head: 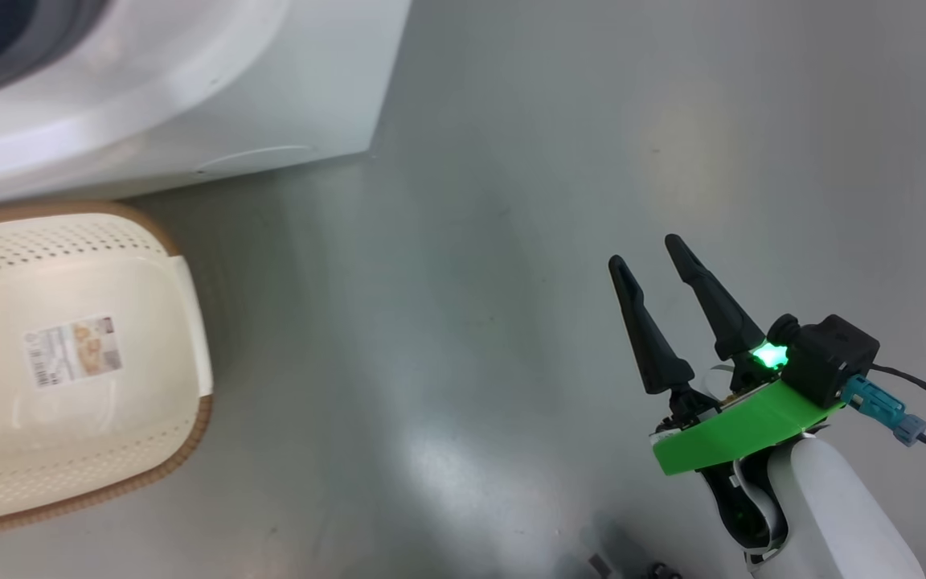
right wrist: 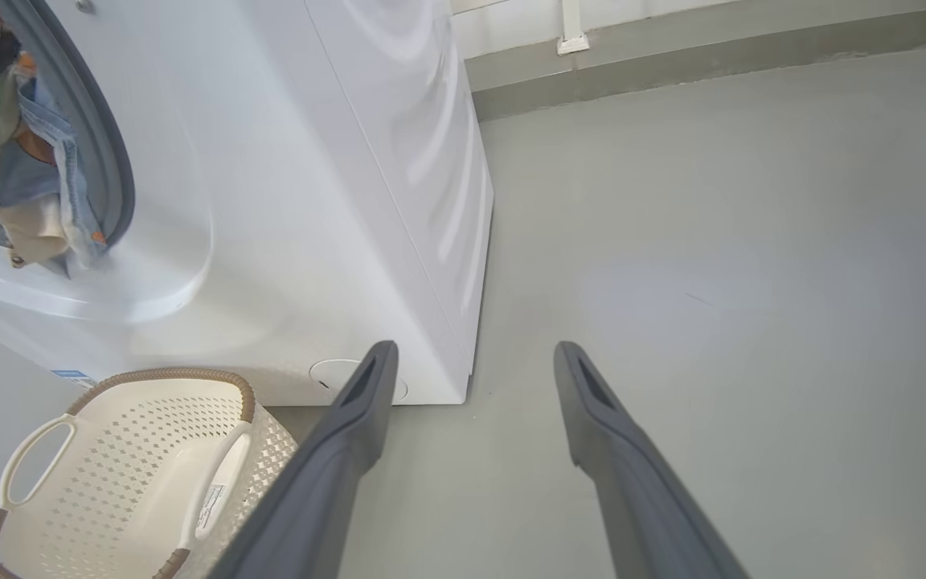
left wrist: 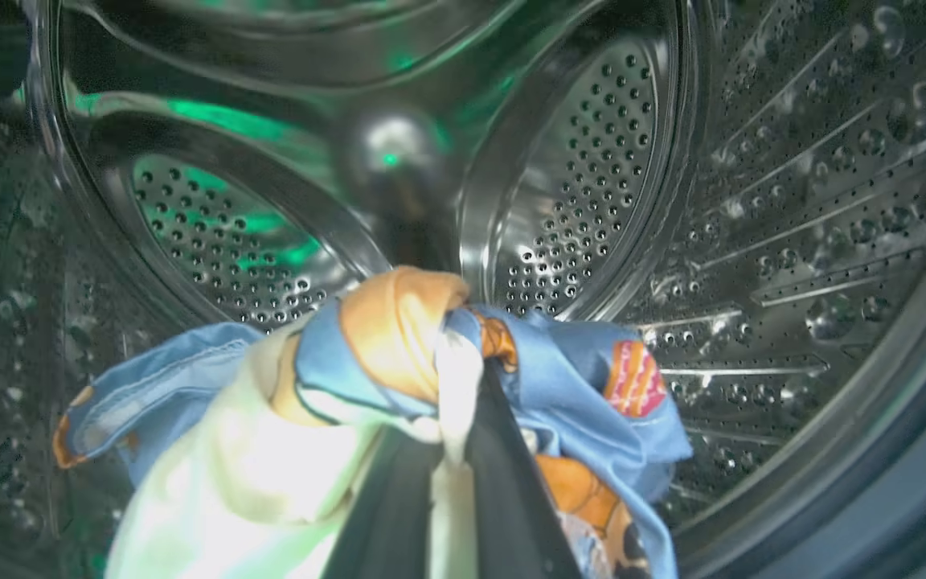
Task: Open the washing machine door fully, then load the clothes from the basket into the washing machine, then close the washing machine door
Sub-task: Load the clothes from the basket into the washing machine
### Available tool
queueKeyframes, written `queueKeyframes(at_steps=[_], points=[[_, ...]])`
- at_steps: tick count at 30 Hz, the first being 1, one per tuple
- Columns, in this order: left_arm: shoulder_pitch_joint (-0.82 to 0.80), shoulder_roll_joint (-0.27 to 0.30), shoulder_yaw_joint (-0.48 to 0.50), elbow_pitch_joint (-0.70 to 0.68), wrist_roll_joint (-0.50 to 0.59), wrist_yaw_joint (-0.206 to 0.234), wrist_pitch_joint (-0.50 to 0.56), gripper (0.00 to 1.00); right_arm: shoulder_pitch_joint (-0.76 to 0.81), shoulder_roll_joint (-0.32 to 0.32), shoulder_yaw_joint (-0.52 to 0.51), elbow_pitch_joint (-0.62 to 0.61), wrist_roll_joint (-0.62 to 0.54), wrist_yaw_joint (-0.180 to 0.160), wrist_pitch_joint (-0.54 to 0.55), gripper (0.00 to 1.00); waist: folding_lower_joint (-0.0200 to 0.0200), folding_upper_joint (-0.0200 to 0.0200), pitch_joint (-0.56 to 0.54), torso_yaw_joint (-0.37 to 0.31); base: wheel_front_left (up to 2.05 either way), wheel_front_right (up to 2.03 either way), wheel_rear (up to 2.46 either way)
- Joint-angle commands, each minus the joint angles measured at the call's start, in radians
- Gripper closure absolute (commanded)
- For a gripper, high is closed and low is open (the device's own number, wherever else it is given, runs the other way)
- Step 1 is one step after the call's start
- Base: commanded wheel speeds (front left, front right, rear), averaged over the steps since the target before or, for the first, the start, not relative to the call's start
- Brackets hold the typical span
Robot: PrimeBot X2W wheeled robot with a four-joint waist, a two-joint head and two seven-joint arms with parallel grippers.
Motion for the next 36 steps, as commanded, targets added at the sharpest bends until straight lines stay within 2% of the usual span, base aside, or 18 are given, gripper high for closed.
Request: queueKeyframes(at_steps=[1, 8, 17, 18, 19, 36], points=[[-0.057, 0.067, 0.022, -0.033, 0.033, -0.003, -0.005, 1.00, 0.001, 0.003, 0.026, -0.018, 0.009, 0.002, -0.005, 0.00, 0.0000, 0.0000, 0.021, -0.023, 0.00, 0.00, 0.00], [-0.122, 0.093, 0.056, -0.108, 0.113, 0.002, -0.005, 1.00, -0.012, 0.012, 0.042, -0.017, 0.013, 0.002, -0.005, 0.00, 0.0000, 0.0000, 0.039, -0.059, 0.00, 0.00, 0.00], [-0.119, 0.081, 0.081, -0.013, 0.146, 0.001, -0.005, 1.00, -0.012, 0.019, 0.052, -0.010, 0.016, 0.002, -0.005, 0.00, 0.0000, 0.0000, 0.043, -0.071, 0.00, 0.00, 0.00], [-0.120, 0.080, 0.084, 0.004, 0.145, 0.000, -0.005, 0.54, -0.012, 0.019, 0.052, -0.009, 0.016, 0.002, -0.005, 0.00, 0.0000, 0.0000, 0.043, -0.070, 0.00, 0.00, 0.00], [-0.123, 0.080, 0.086, 0.014, 0.145, 0.000, -0.005, 0.00, -0.011, 0.019, 0.051, -0.008, 0.016, 0.002, -0.005, 0.00, 0.0000, 0.0000, 0.043, -0.068, 0.00, 0.00, 0.00], [-0.076, 0.020, 0.127, 0.065, 0.129, -0.002, -0.005, 0.00, -0.015, 0.010, 0.039, -0.006, 0.013, 0.002, -0.005, 0.00, 0.0000, 0.0000, 0.018, -0.025, 0.00, 0.00, 0.00]])
